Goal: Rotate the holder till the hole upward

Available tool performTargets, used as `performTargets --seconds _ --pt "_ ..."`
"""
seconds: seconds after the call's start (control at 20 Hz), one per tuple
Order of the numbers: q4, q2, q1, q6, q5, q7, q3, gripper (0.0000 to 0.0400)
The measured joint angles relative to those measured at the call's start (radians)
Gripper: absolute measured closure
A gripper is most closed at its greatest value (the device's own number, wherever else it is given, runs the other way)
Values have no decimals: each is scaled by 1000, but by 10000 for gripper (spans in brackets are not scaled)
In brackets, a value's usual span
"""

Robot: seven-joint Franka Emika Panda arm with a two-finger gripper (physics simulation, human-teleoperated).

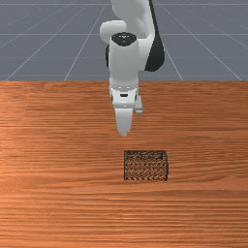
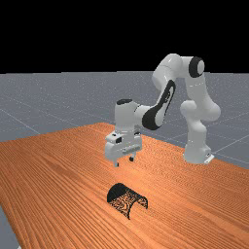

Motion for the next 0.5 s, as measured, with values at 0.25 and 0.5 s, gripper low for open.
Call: performTargets --seconds 0.25,0.5 --pt "0 0 0 0 0 0 0 367" --pt "0 2 8 2 -2 34 -4 30"
